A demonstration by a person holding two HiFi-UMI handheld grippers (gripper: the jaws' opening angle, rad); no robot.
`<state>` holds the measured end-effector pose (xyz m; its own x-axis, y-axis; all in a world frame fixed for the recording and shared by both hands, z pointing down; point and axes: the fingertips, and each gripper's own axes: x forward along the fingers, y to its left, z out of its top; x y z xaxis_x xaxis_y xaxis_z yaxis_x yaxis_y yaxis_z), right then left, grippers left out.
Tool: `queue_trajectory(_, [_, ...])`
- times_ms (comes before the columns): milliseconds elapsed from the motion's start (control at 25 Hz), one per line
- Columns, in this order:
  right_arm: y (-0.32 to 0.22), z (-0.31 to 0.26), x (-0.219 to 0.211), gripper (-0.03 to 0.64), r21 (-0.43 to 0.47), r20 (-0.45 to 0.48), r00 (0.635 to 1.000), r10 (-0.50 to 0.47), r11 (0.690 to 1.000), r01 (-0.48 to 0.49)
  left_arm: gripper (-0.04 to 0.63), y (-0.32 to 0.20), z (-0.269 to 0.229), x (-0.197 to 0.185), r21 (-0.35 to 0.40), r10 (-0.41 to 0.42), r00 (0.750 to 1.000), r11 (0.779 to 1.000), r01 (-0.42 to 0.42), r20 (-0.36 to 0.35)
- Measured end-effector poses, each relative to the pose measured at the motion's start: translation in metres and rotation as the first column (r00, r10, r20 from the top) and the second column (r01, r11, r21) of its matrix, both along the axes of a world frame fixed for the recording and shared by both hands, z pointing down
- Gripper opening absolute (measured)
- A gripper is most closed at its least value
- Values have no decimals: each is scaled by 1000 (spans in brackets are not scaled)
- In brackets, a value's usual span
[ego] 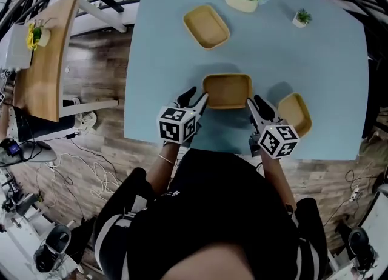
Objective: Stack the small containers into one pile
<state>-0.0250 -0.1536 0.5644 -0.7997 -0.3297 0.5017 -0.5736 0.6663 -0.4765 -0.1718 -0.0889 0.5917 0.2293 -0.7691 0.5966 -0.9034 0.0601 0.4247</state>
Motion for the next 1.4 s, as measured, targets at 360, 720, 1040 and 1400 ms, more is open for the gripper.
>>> queue_trajectory(360, [-1,19,5,163,-34,-42,999,30,999,-32,153,-1,8,7,-24,17,1000,1000,-17,-13])
queue_trajectory(720, [-2,33,-3,163,-77,-36,999,12,997,-15,153,-8,19,15,-38,47,999,998,-48,-24])
queue_trajectory(1040, [12,24,-9,161,-118,18,999,32,993,-29,153,-6,13,11,-25,56,998,998,-57,-31])
queue_trajectory(1400, [18,0,8,161,-103,75,992,97,991,-89,153,-17,-10,23,20,105,994,994,-104,-17])
